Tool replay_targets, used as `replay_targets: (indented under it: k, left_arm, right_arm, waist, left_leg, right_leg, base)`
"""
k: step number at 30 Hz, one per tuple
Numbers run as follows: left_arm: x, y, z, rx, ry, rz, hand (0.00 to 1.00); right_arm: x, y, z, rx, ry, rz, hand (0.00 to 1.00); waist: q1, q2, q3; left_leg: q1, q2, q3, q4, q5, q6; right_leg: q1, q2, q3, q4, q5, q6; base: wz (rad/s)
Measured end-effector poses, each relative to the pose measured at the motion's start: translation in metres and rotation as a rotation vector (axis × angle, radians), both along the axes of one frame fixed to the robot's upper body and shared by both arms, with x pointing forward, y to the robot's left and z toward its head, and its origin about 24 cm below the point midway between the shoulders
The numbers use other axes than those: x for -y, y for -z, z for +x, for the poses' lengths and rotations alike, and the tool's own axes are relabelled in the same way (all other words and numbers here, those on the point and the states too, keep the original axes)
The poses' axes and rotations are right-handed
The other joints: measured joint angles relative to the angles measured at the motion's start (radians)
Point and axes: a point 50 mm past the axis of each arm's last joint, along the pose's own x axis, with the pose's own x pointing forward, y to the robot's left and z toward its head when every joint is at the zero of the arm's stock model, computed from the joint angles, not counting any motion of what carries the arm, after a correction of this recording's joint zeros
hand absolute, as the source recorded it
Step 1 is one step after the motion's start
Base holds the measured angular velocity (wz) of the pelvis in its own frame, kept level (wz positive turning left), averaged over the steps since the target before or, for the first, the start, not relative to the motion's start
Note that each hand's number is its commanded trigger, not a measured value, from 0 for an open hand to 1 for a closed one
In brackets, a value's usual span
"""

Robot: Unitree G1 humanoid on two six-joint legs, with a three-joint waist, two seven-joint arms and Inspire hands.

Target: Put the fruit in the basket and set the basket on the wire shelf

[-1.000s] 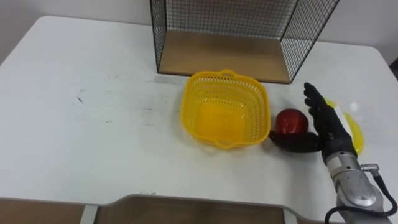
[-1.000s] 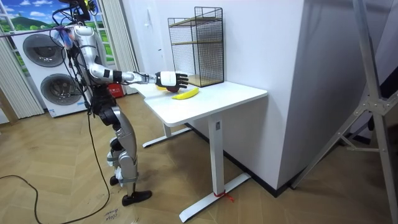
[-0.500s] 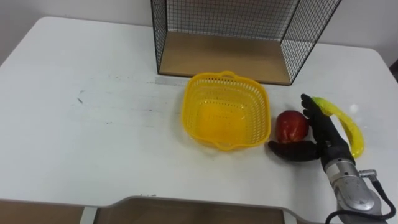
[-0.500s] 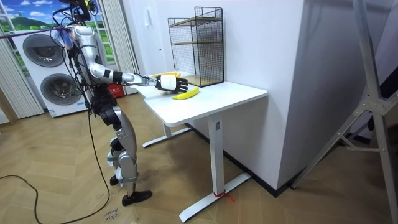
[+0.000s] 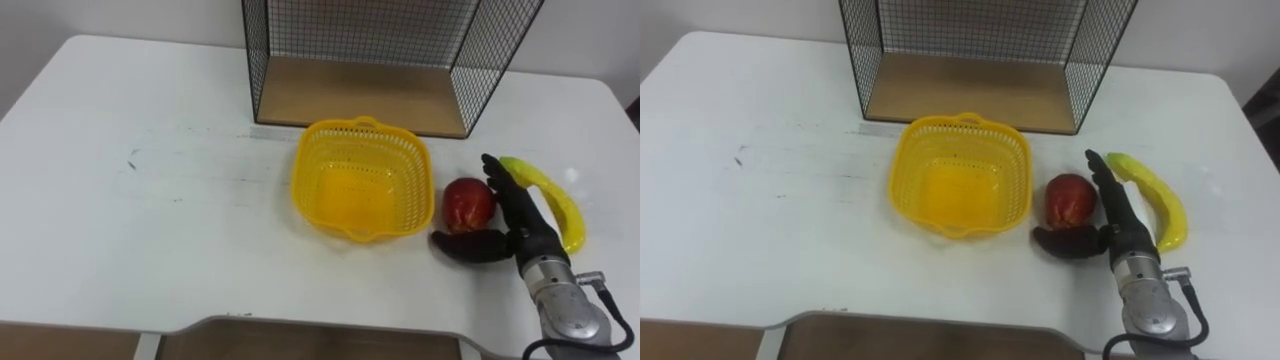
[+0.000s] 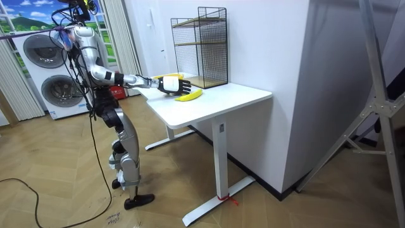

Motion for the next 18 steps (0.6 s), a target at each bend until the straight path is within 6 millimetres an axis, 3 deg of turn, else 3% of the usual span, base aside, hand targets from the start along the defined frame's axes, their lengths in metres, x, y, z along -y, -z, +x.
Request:
replay_targets:
  k: [2, 3, 18]
  left_arm:
    - [0.0, 0.0, 0.0, -0.001, 0.0, 0.0, 0.0]
    - [0.0, 0.0, 0.0, -0.001, 0.0, 0.0, 0.0]
    - [-0.001, -0.001, 0.003, 0.018, -0.001, 0.005, 0.0]
  right_arm:
    - [0.0, 0.001, 0.0, -0.004, 0.0, -0.002, 0.95]
    - [0.0, 0.001, 0.0, -0.003, 0.001, -0.003, 1.0]
    - [0.013, 0.003, -0.002, -0.018, 0.06, -0.024, 1.0]
  waist:
    - [-0.001, 0.002, -0.0006]
    - [-0.001, 0.002, -0.0007]
    - [-0.003, -0.006, -0.0061]
  left_leg:
    - [0.004, 0.0, 0.0, -0.001, 0.0, 0.0]
    - [0.004, 0.0, 0.0, -0.001, 0.0, 0.0]
    - [0.021, 0.0, 0.001, -0.008, 0.0, 0.0]
  right_leg:
    - [0.006, 0.0, -0.001, -0.002, 0.0, 0.0]
    - [0.006, 0.0, -0.001, -0.003, 0.0, 0.0]
    - [0.027, 0.002, -0.002, -0.015, 0.001, 0.002]
  base:
    - [0.0]
    - [0.0]
    - [0.0]
